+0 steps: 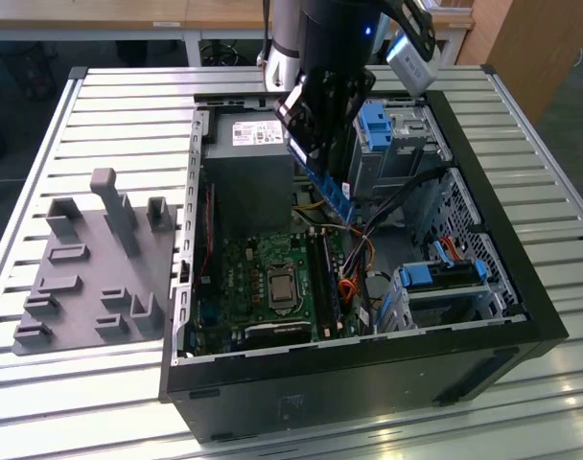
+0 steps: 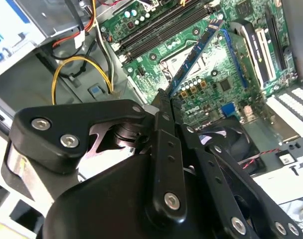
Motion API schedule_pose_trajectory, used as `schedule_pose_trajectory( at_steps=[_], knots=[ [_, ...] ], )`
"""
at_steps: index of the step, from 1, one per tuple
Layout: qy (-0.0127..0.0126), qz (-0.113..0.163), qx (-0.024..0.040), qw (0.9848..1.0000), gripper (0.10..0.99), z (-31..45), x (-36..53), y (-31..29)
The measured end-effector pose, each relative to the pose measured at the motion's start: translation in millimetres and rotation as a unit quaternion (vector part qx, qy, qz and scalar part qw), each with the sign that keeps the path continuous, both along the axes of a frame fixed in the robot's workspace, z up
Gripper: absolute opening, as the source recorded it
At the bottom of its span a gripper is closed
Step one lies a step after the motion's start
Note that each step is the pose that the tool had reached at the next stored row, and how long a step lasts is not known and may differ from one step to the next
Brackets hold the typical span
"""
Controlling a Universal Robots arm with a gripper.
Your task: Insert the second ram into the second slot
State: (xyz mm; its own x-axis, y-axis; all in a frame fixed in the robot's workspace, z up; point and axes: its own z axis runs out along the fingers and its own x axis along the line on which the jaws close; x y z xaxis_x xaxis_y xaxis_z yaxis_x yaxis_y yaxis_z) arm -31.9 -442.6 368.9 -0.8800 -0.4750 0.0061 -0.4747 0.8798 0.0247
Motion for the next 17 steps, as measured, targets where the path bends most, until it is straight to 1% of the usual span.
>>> schedule_pose_trajectory(
  at_steps=[4,12,17],
  knots=[
    [-0.0008,-0.014,0.0,0.9999,0.129,-0.3,0.0,0.0],
    [-0.0012,-0.037,-0.0001,0.9993,0.129,-0.5,0.0,0.0],
    [-0.0024,-0.049,-0.0006,0.9988,0.129,-0.7,0.0,0.0]
  ],
)
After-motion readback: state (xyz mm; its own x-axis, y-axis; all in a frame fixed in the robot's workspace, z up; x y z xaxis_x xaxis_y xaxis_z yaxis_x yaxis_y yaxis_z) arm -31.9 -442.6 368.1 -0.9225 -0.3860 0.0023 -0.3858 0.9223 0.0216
